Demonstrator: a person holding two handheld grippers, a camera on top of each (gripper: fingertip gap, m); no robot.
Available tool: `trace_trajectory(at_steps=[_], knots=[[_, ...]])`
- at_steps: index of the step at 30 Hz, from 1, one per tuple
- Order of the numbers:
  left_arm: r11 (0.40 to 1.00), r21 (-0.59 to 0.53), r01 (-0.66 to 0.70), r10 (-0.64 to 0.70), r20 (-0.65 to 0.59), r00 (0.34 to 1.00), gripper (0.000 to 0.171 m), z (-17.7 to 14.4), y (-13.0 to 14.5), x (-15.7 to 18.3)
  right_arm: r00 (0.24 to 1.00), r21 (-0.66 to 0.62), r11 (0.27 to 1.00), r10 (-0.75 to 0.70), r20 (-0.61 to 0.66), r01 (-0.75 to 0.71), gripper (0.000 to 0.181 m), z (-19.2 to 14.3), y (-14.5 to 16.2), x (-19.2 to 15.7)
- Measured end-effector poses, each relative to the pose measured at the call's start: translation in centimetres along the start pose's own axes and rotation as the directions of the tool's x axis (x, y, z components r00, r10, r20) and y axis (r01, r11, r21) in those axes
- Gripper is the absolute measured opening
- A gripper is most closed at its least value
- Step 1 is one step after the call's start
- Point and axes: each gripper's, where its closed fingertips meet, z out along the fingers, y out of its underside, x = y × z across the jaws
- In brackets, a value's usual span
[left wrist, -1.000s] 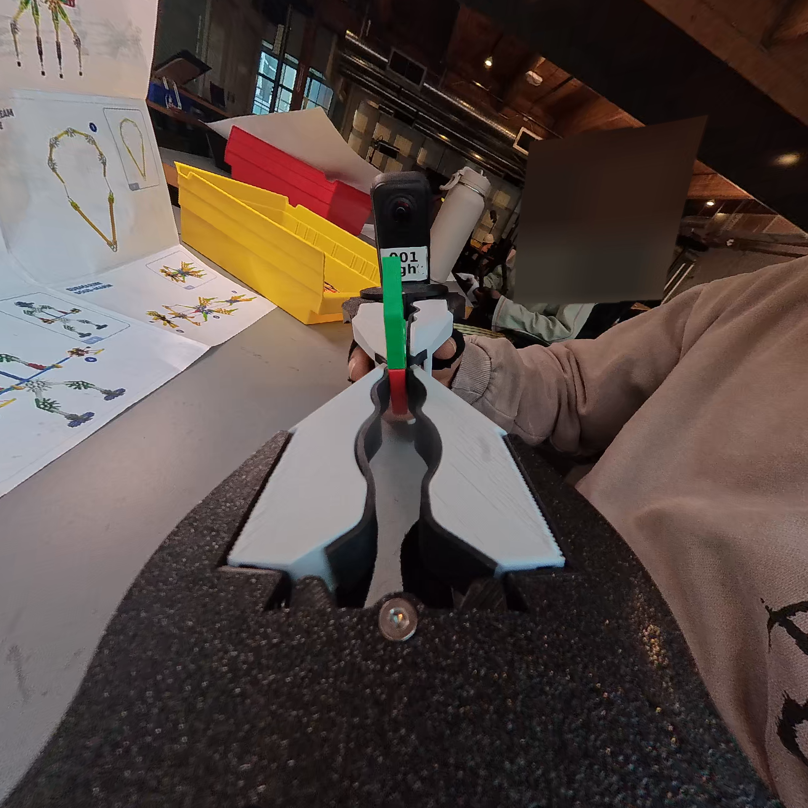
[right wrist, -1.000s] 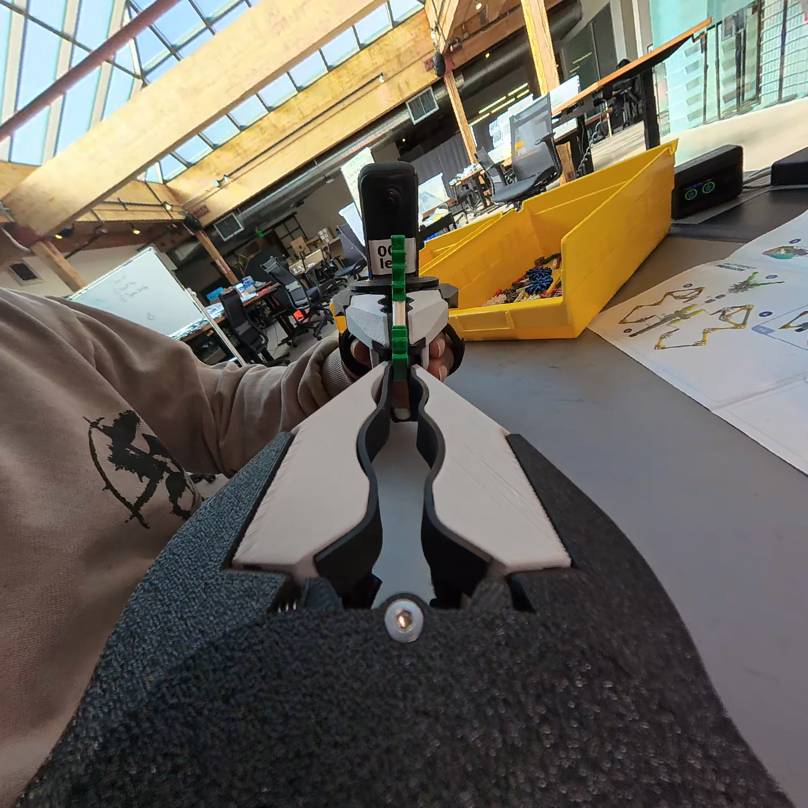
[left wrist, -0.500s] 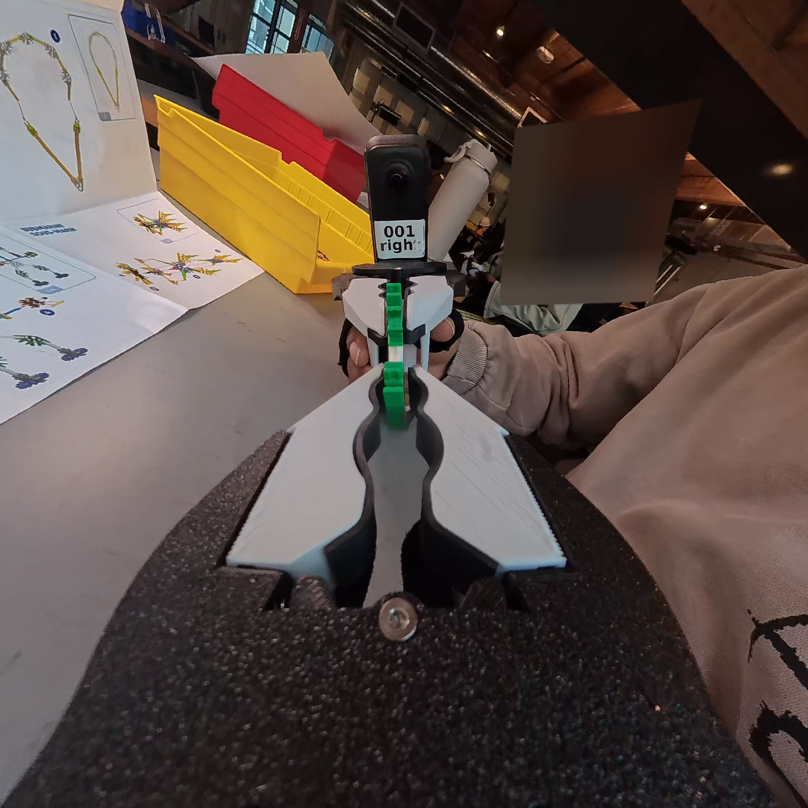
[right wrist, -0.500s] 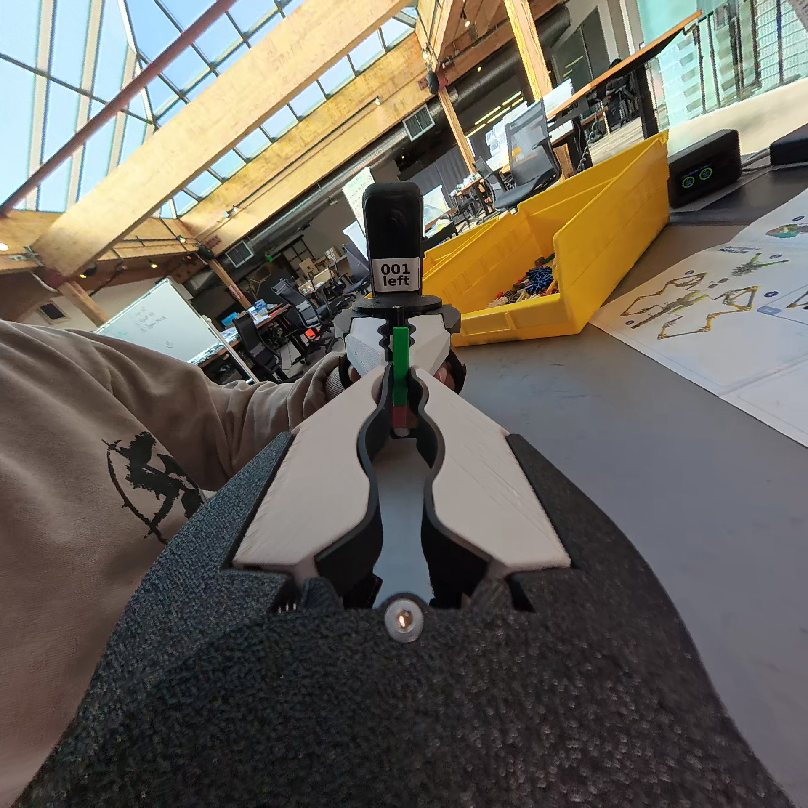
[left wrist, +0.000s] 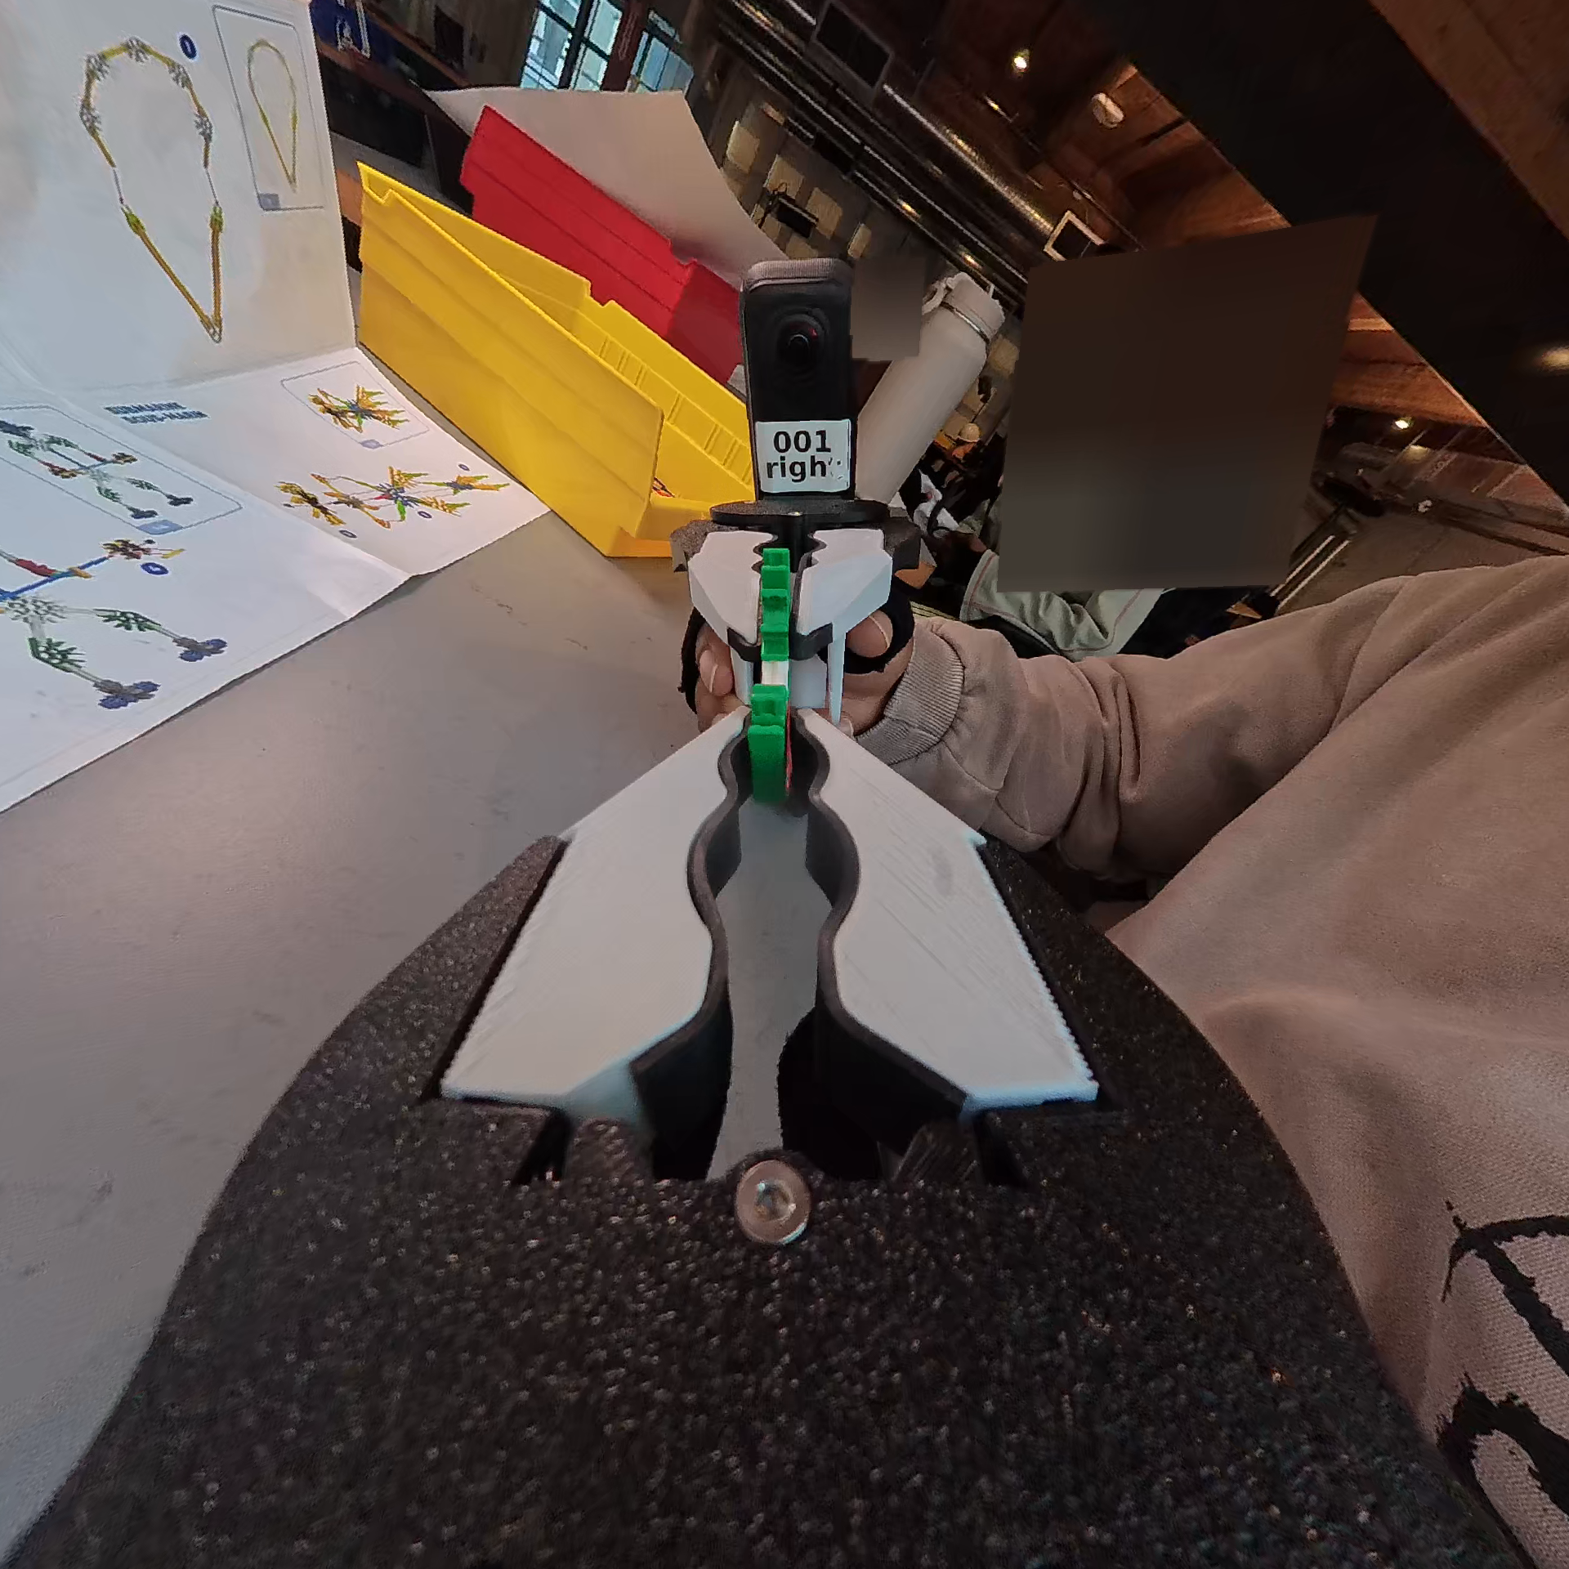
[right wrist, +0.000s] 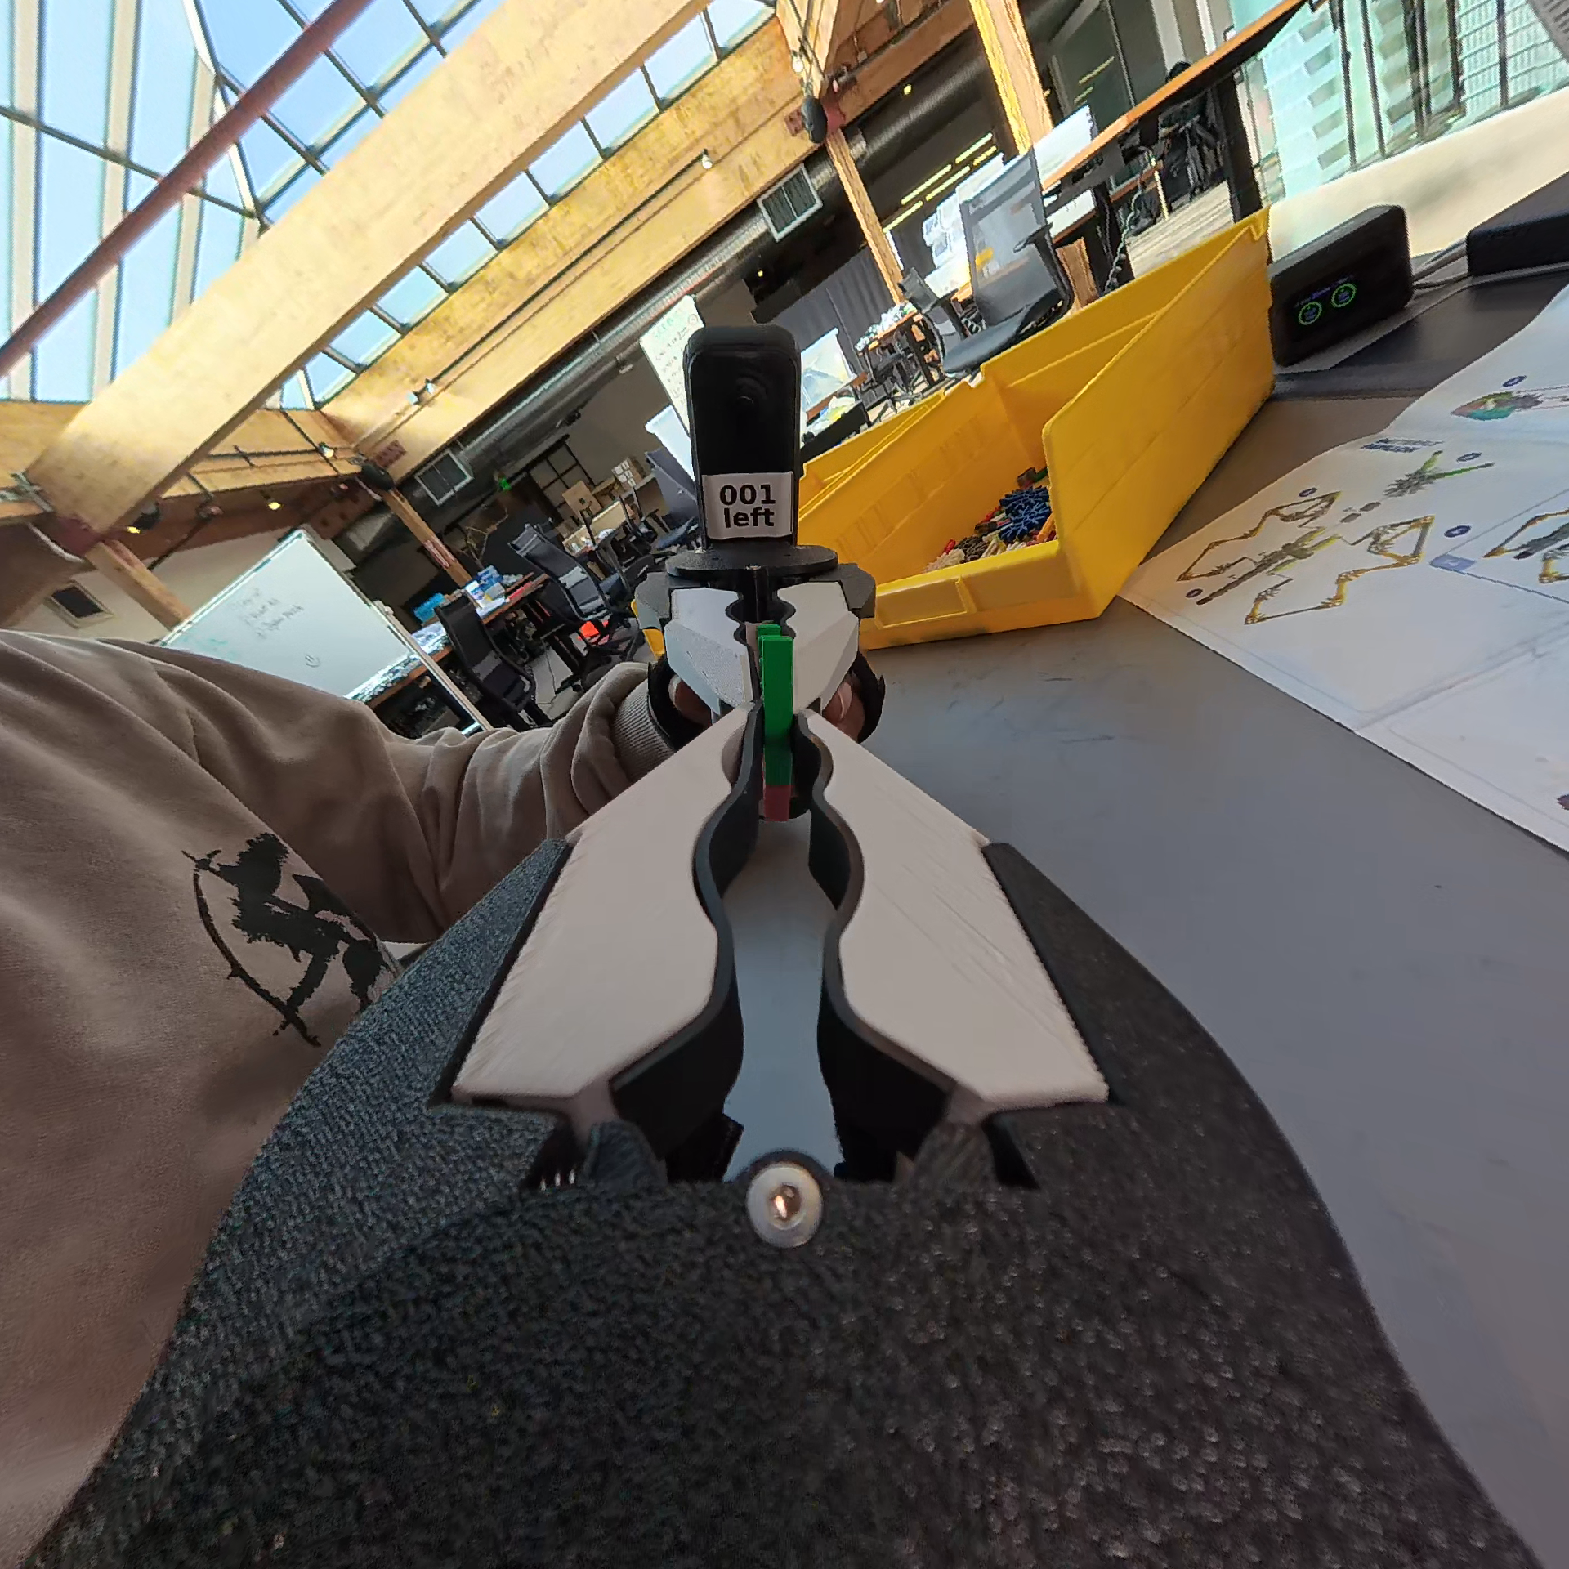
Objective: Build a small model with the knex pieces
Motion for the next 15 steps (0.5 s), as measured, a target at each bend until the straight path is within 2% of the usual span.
trace_trajectory(at_steps=[4, 9, 12, 15], knots=[[1.000, 0.000, 0.029, -0.029, 0.009, 1.000, 0.004, 0.0, 0.1, -0.3, 0.999, -0.025, 0.999, -0.041, -0.031, 0.040, 0.005, 0.0, 0.3, 0.3], [0.999, -0.002, 0.051, -0.050, 0.104, 0.993, 0.005, 0.0, 0.4, -1.8, 0.967, -0.074, 0.980, -0.195, -0.163, 0.185, 0.006, 0.1, 0.6, 1.6], [0.997, 0.032, 0.063, -0.067, 0.147, 0.987, 0.006, 0.1, 0.2, -2.3, 0.918, -0.090, 0.949, -0.314, -0.240, 0.301, 0.006, 0.1, 0.2, 2.0], [0.994, 0.081, 0.071, -0.086, 0.203, 0.975, 0.006, 0.2, 0.0, -3.0, 0.837, -0.136, 0.899, -0.437, -0.329, 0.416, 0.007, 0.0, -0.2, 2.6]])
